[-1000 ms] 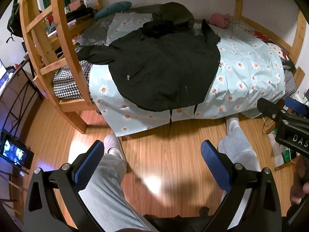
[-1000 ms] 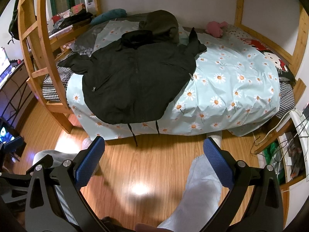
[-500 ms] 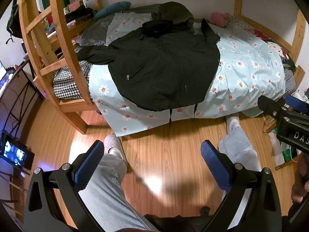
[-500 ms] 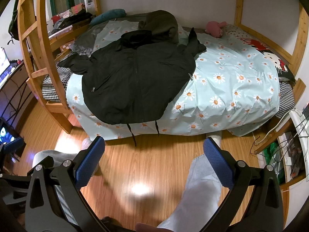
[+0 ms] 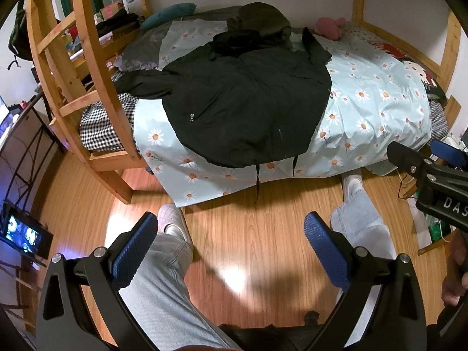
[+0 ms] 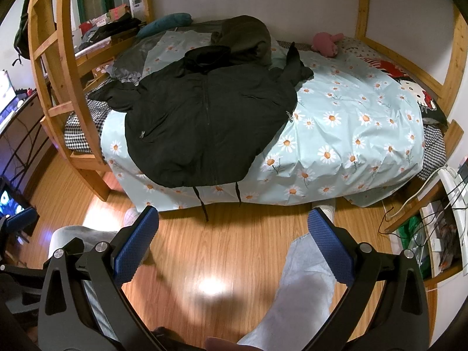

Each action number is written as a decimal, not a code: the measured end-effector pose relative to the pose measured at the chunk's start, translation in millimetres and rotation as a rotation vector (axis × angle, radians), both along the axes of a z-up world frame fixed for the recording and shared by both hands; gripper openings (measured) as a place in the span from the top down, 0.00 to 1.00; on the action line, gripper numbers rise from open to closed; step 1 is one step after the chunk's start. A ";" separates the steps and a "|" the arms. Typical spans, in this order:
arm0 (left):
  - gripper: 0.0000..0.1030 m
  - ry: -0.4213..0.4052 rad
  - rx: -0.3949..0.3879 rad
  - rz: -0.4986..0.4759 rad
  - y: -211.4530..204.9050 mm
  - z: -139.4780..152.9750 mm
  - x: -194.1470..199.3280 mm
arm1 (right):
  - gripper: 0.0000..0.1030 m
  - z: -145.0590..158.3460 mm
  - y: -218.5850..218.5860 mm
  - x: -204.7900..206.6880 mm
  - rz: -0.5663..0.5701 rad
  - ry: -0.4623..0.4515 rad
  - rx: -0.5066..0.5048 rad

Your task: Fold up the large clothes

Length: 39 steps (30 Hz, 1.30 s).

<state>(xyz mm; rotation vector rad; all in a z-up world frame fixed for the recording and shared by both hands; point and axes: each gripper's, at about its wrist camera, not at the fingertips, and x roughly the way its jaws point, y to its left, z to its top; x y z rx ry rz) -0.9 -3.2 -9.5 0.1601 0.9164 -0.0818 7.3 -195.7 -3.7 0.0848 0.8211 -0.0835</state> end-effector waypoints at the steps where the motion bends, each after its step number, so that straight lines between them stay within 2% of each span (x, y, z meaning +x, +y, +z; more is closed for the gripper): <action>1: 0.04 0.000 0.001 0.000 -0.2 -0.1 -0.1 | 0.02 0.2 0.3 0.1 0.000 0.000 0.000; 14: 0.04 0.003 0.007 0.000 -1.0 -1.6 -1.9 | 0.02 2.0 1.5 0.7 0.000 0.003 -0.001; 18: 0.04 0.007 0.011 -0.004 -1.9 -2.6 -1.9 | 0.02 -13.2 -3.8 -0.2 0.002 0.006 -0.001; 30: 0.04 0.031 0.026 0.003 -1.1 -13.3 5.8 | 0.02 -24.0 -4.3 3.8 0.023 0.018 0.023; 34: 0.04 0.051 0.023 0.027 6.7 -21.3 26.0 | 0.02 -27.4 -6.1 16.4 0.023 0.013 0.017; 39: 0.04 0.074 0.035 0.062 19.9 -37.4 73.5 | 0.02 -42.2 -8.7 48.3 0.020 0.027 0.010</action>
